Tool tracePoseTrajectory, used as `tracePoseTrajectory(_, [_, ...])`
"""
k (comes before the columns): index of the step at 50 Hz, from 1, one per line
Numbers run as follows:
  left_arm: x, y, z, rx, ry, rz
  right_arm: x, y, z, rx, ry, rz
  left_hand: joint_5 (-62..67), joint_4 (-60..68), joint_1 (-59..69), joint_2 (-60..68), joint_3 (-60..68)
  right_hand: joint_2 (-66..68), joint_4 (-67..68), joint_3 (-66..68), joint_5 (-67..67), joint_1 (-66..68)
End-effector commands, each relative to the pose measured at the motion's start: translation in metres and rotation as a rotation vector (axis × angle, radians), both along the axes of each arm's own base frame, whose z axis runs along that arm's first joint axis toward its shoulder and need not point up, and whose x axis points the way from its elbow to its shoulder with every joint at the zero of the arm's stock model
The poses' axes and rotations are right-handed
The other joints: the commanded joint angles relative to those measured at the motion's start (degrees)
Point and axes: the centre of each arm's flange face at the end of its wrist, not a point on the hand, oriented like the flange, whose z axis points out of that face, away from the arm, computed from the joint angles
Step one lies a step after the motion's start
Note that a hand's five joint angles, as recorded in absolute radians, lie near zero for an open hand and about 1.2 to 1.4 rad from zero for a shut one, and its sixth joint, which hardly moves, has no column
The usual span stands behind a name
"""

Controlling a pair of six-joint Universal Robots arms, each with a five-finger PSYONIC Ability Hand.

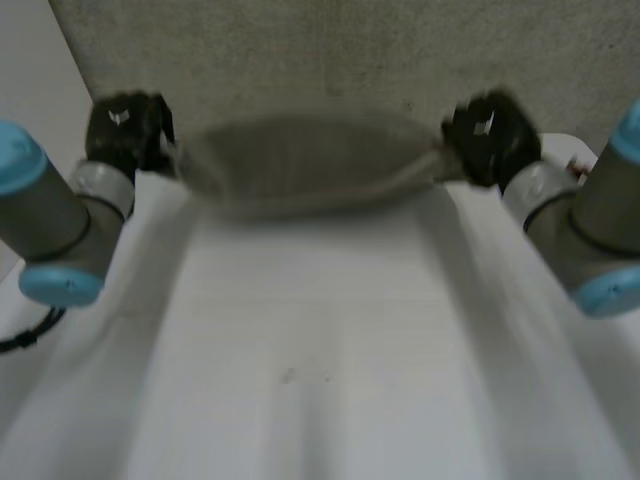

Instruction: Fold the laundry

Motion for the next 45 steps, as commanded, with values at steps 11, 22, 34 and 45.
tracePoseTrajectory(11, [0.030, 0.055, -0.090, 0.283, -0.259, -0.036, -0.029, 0.042, -0.079, 0.444, 0.143, -0.036, -4.9, -5.7, -3.3, -5.6, -5.6, 13.1, 11.6, 12.0, 14.0, 24.8])
tracePoseTrajectory(22, [0.027, 0.087, -0.078, 0.165, -0.551, -0.142, -0.037, 0.054, -0.077, 0.467, 0.133, -0.044, -35.3, -36.1, -33.7, -36.1, -36.0, 13.1, 11.6, 12.0, 14.0, 24.8])
tracePoseTrajectory(34, [0.025, 0.098, -0.099, 0.106, -0.655, -0.275, -0.036, 0.057, -0.081, 0.475, 0.132, -0.040, -35.3, -36.1, -33.7, -36.1, -36.0, 13.1, 11.6, 12.0, 14.0, 24.8])
tracePoseTrajectory(45, [0.032, 0.084, -0.114, -0.010, -0.833, -0.235, -0.037, 0.056, -0.081, 0.475, 0.131, -0.045, -35.0, -35.8, -33.4, -35.8, -35.7, 13.1, 11.6, 12.0, 14.0, 24.8])
